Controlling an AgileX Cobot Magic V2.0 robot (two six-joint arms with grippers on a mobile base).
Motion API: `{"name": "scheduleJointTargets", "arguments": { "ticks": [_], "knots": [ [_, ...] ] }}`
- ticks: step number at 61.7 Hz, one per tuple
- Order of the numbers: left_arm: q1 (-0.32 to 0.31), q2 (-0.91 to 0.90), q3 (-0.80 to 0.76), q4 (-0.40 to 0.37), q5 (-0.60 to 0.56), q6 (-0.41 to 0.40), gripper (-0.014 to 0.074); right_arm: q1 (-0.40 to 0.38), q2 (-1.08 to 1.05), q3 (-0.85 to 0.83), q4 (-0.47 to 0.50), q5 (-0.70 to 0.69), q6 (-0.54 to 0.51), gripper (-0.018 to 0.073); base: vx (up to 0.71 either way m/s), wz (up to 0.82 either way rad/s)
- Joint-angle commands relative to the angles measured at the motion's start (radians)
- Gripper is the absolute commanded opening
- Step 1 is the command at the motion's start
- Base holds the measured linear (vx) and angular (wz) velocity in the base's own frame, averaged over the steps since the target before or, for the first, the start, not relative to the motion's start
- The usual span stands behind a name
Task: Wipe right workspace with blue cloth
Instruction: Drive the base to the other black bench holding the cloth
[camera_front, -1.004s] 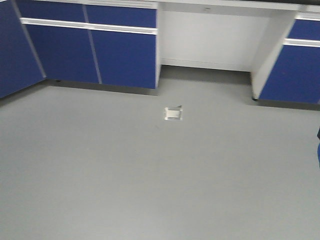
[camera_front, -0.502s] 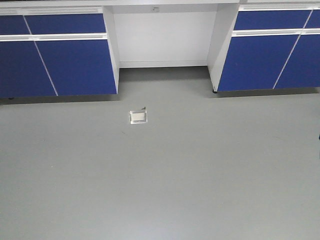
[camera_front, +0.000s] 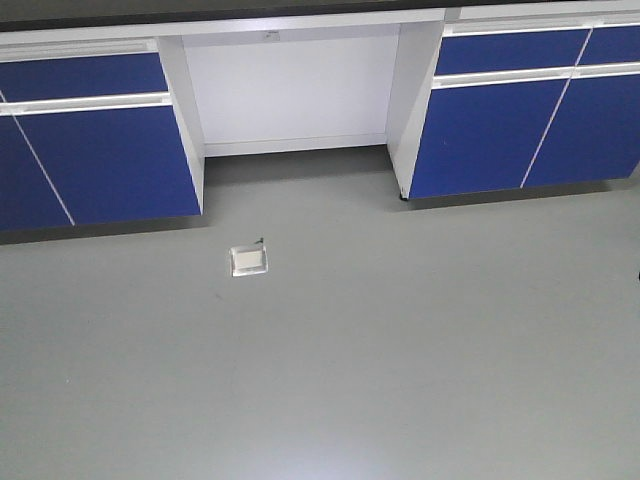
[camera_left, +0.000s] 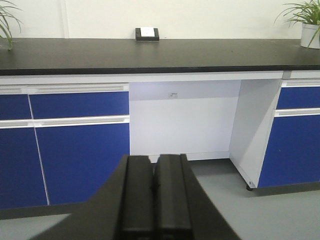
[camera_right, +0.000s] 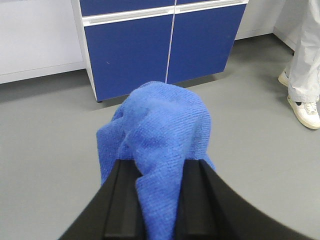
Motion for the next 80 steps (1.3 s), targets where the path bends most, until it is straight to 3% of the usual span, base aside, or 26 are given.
{"name": "scheduleJointTargets", "arguments": {
  "ticks": [1,80],
  "knots": [
    [-0.005,-0.016,0.030,0.001,-0.083,-0.008,-0.0006,-0.005,-0.008,-0.027,-0.015,-0.054,-0.012,0.0000,0.28,-0.02],
    [-0.005,-0.016,0.030,0.001,-0.083,-0.008,-0.0006,-0.005,-0.008,-0.027,-0.015,-0.054,-0.012,0.0000,0.41,0.02]
  ]
}}
